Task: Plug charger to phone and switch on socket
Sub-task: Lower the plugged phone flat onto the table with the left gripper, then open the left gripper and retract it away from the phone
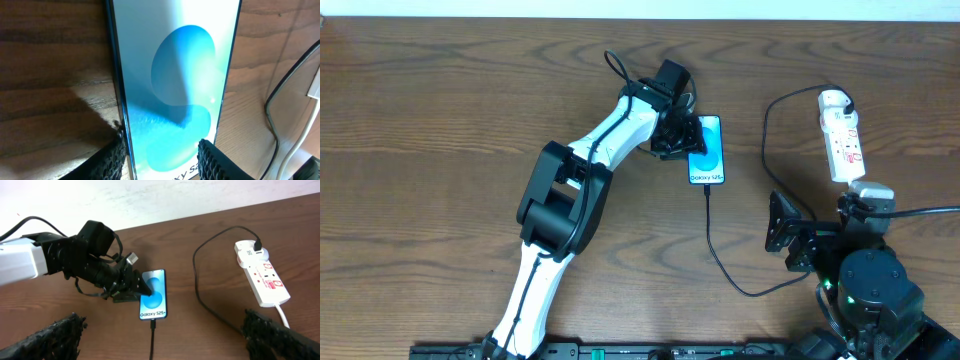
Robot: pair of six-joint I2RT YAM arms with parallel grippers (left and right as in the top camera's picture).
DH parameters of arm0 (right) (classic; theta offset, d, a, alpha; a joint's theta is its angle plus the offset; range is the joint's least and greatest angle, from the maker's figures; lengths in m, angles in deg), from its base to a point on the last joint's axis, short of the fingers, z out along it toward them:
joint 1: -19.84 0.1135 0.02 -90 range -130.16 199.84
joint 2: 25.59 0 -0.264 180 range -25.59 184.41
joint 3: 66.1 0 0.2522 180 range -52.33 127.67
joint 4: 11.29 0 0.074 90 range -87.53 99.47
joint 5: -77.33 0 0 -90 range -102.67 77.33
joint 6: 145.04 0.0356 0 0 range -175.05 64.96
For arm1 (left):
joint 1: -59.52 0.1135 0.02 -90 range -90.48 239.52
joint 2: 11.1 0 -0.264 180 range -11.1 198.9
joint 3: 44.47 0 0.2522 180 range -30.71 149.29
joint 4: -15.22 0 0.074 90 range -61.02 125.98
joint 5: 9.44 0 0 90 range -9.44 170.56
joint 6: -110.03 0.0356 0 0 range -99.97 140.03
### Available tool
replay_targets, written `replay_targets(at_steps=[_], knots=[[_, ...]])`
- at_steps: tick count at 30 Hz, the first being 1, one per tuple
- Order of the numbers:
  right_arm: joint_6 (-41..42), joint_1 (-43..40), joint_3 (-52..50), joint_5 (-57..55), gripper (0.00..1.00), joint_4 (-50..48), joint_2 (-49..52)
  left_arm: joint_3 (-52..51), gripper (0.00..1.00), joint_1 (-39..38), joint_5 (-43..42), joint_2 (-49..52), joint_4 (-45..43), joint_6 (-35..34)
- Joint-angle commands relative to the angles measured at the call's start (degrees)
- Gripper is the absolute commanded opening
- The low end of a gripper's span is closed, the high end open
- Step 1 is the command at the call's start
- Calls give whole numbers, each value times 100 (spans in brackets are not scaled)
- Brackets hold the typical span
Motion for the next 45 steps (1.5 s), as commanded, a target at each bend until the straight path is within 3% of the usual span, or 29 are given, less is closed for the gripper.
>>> replay_targets(at_steps=[1, 8, 14, 19, 26, 34, 38, 41, 45], knots=[[61, -44, 22, -9, 99, 4, 13, -157, 49, 42, 807, 293, 125, 59], [61, -46, 22, -9, 99, 70, 13, -155, 50, 151, 804, 291, 186, 59], [61, -46, 22, -11, 99, 197, 13, -153, 67, 573, 807, 133, 634, 450], [63, -46, 22, -9, 99, 192, 13, -144, 67, 1021, 975, -280, 1119, 748], [710, -46, 22, -7, 99, 197, 20, -144, 67, 1615, 2413, -1764, 2096, 1049], [828, -46, -22, -59, 99, 197, 227, -146, 67, 1606, 2568, -3477, 2603, 1602], [831, -46, -107, -72, 99, 197, 553, -170, 67, 1471, 3115, -4166, 2964, 1622], [833, -46, -160, -70, 99, 173, 981, -426, 67, 1342, 3731, -4732, 3117, 1620], [833, -44, -160, -24, 99, -13, 1624, -1331, 67, 1327, 3801, -5676, 2920, 1617]])
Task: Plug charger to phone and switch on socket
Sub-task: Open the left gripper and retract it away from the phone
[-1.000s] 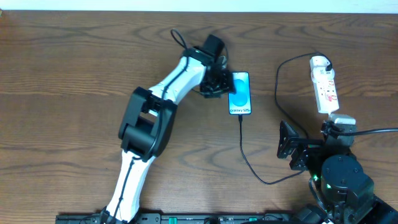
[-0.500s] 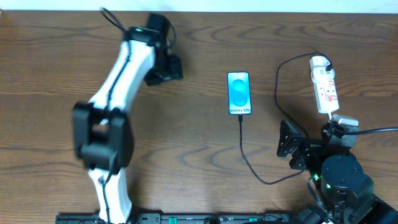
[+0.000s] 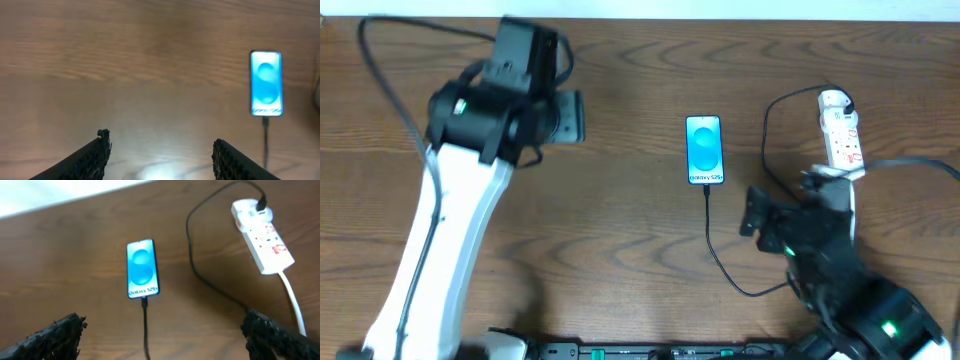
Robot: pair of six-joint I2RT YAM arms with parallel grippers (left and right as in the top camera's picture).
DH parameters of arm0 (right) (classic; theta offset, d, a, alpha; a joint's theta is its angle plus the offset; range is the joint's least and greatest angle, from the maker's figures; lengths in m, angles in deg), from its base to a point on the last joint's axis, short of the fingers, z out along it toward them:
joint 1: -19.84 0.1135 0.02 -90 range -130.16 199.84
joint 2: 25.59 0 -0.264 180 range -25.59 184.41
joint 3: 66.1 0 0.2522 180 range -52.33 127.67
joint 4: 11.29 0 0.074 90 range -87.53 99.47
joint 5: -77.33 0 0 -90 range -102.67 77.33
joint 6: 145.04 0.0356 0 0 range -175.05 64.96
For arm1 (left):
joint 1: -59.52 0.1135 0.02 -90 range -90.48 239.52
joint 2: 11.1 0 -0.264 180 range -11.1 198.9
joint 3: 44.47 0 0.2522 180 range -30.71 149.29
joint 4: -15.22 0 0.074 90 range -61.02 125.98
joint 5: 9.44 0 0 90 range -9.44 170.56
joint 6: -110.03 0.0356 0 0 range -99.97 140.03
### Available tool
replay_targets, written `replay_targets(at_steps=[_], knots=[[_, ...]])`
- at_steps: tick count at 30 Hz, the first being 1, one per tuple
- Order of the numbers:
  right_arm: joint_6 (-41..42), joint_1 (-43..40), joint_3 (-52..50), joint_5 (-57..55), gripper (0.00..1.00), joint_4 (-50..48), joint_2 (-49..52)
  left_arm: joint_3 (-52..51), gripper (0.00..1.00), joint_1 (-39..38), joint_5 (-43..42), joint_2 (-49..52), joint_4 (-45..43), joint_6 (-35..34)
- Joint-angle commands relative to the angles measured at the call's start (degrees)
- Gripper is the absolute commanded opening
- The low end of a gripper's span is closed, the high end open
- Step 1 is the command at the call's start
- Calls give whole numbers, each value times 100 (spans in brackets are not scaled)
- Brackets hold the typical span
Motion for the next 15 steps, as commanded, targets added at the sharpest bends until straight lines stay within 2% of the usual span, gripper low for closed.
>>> replay_targets(at_steps=[1, 6, 9, 12, 15], knots=[[79, -44, -61, -13, 99, -175, 496, -964, 67, -2, 413, -883, -249, 92], [81, -44, -61, 15, 99, -437, 1113, -2673, 68, 55, 413, -2253, -1370, -22], [81, -44, -61, 208, 99, -542, 1403, -3595, 72, 210, 411, -2962, -2072, -83], [81, -46, -61, 649, 99, -728, 1613, -4476, 92, 494, 409, -3460, -2881, -79], [81, -46, -61, 850, 99, -793, 1646, -4966, 98, 831, 339, -3442, -3456, -76]])
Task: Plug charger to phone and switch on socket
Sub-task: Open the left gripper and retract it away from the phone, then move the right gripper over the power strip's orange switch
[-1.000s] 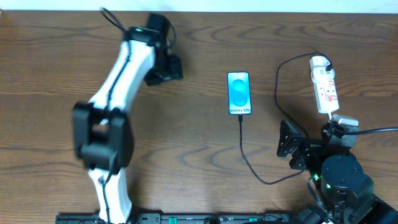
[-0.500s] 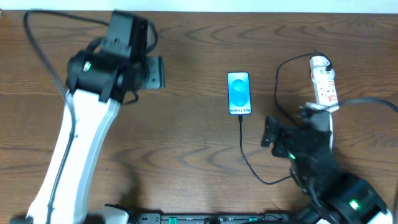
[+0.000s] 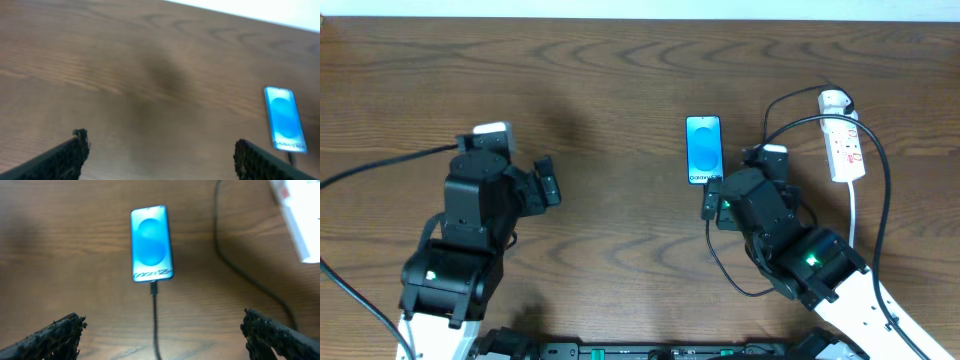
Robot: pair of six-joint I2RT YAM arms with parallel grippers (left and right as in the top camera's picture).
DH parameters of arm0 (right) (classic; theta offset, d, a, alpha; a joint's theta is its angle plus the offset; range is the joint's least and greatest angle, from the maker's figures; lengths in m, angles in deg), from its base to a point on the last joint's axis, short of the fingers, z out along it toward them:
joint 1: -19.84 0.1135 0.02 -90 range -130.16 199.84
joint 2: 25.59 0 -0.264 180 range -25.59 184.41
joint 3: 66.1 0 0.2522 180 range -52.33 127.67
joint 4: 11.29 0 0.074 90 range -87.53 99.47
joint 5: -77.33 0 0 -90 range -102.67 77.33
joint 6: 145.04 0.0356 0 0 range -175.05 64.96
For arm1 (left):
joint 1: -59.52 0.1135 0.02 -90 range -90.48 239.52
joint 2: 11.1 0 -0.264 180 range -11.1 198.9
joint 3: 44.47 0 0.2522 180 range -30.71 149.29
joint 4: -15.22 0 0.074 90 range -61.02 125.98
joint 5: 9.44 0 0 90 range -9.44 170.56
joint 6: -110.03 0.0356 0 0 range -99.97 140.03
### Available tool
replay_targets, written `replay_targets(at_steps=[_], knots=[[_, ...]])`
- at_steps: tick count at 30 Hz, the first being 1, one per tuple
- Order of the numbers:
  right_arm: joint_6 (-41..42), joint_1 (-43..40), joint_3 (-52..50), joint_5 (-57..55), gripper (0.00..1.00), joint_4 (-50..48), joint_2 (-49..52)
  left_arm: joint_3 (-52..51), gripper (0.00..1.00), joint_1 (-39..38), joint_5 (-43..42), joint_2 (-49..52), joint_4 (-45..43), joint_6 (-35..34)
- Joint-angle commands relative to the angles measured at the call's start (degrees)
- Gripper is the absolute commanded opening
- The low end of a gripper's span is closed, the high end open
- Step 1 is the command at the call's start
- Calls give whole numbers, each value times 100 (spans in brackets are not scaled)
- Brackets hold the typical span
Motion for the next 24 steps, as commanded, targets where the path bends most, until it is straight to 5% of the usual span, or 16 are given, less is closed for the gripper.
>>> replay_targets(at_steps=[1, 9, 18, 20, 24], knots=[[76, -46, 0, 361, 99, -46, 22, -557, 98, 442, -105, 129, -518, -11], [155, -278, 0, 358, 99, 599, -59, -597, 98, 1379, -1668, 1187, -1244, 107], [527, -1770, 2, 356, 99, 1220, -203, -595, 98, 1521, -1681, -136, -793, 96], [457, -1967, 2, 358, 83, 1102, -203, -597, 98, 1521, -1681, -544, -616, 94], [461, -2218, 2, 365, 35, 782, -203, -597, 98, 1521, -1681, -1276, -343, 94]])
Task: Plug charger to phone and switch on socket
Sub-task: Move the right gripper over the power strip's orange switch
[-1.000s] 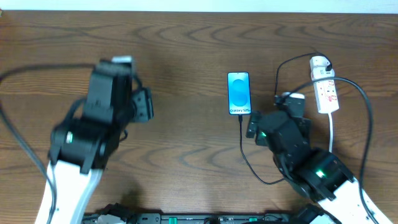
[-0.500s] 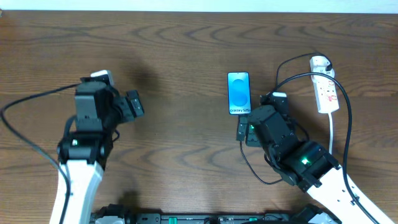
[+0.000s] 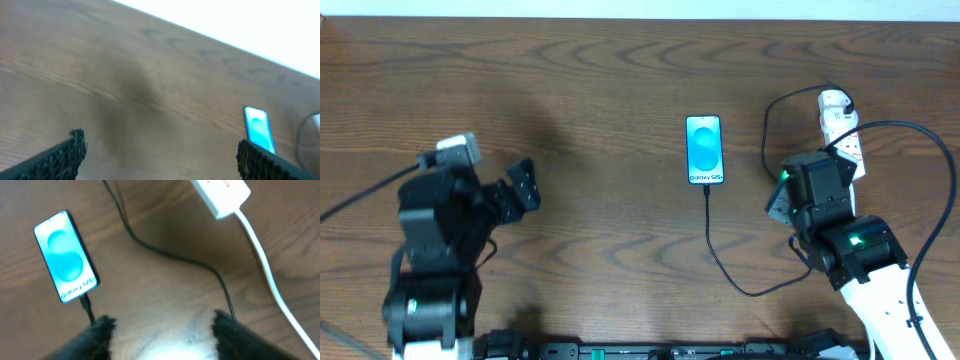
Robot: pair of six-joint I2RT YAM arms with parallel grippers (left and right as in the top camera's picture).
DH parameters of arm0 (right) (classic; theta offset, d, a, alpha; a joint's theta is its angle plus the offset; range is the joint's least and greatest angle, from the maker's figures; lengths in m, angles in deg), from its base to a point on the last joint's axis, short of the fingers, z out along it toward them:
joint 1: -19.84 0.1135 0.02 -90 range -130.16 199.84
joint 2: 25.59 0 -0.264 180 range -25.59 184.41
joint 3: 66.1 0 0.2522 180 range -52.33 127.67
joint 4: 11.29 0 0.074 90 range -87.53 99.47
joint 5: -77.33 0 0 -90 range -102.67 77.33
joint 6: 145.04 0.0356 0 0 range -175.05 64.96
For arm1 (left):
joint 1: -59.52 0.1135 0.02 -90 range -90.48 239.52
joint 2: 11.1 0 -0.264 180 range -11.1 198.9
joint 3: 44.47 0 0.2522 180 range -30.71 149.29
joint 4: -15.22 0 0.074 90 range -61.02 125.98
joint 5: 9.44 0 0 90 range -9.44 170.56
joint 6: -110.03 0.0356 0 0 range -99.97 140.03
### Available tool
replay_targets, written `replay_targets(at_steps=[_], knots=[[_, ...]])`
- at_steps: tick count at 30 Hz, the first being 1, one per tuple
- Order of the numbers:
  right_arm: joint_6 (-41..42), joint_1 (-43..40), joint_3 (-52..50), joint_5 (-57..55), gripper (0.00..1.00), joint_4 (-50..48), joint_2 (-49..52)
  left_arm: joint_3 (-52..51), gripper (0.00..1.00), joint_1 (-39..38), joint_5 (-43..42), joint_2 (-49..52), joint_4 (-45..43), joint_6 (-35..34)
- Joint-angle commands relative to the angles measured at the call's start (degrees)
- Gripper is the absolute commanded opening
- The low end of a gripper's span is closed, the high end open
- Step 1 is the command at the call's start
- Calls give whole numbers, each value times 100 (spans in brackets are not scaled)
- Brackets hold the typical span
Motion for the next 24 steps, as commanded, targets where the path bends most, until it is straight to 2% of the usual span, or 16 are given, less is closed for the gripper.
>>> replay_targets(at_steps=[1, 4, 9, 16, 24], knots=[[35, -219, 7, -50, 22, -275, -57, 15, 98, 17, -55, -619, 173, 55], [35, -286, 4, -37, 1, -575, -52, 15, 98, 17, -57, -885, 398, 55], [33, -304, 4, -212, 1, -1067, 111, 15, 98, 17, -55, -964, 916, 55], [33, -407, 4, -463, 1, -1478, 964, 13, 98, 17, -55, -955, 1759, 55], [-304, -1392, 125, 1141, 1, -1115, 1493, 13, 98, 17, -55, -955, 2262, 55]])
